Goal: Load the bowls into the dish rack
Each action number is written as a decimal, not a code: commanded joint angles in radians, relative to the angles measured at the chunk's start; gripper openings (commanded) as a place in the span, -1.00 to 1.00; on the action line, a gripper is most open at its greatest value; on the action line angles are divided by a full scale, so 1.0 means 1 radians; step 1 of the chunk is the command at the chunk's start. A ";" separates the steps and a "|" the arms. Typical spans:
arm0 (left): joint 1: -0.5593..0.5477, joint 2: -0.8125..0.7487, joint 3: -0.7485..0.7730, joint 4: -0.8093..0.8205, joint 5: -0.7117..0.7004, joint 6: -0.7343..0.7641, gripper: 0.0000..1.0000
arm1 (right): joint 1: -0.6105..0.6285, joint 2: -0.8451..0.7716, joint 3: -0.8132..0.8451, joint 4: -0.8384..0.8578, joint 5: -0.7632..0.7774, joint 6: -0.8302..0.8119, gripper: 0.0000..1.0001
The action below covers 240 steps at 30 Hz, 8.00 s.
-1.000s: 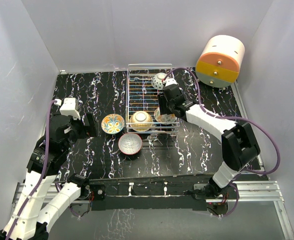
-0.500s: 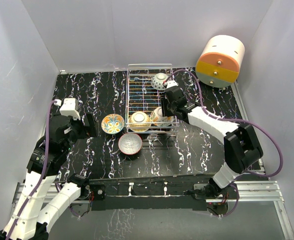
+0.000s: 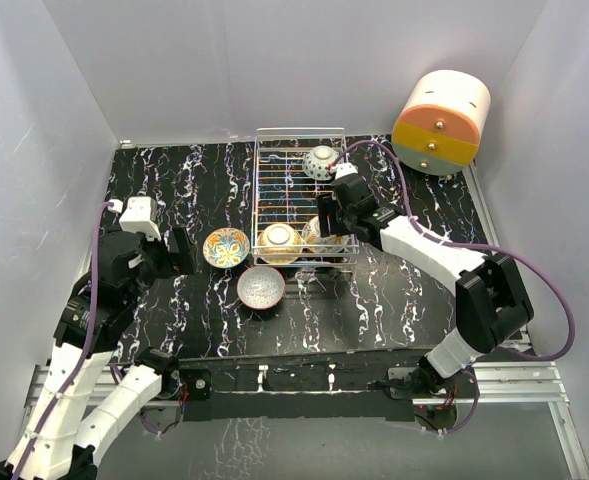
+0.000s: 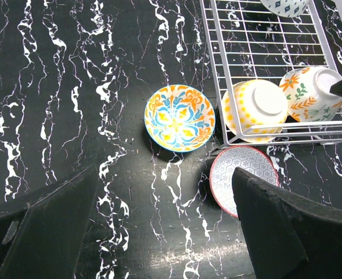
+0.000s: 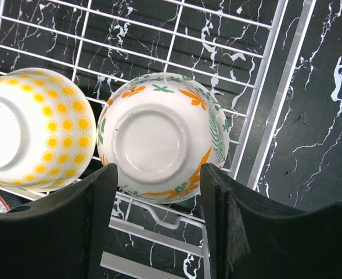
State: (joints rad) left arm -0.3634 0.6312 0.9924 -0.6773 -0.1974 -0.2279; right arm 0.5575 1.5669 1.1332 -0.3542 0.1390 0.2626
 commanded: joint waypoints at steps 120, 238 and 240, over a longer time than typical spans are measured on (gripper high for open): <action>-0.003 -0.151 0.091 -0.005 -0.322 -0.068 0.94 | 0.685 0.373 0.137 0.200 0.219 -0.239 0.04; -0.004 -0.189 0.136 -0.033 -0.337 -0.065 0.94 | -0.133 0.527 0.388 0.547 -0.274 0.740 0.98; -0.003 -0.190 0.137 -0.033 -0.336 -0.065 0.94 | -0.133 0.536 0.451 0.458 -0.264 0.666 0.98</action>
State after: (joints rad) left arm -0.3634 0.4358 1.1328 -0.7322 -0.5419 -0.2913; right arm 0.4313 2.1586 1.4654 0.2436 -0.1669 1.0576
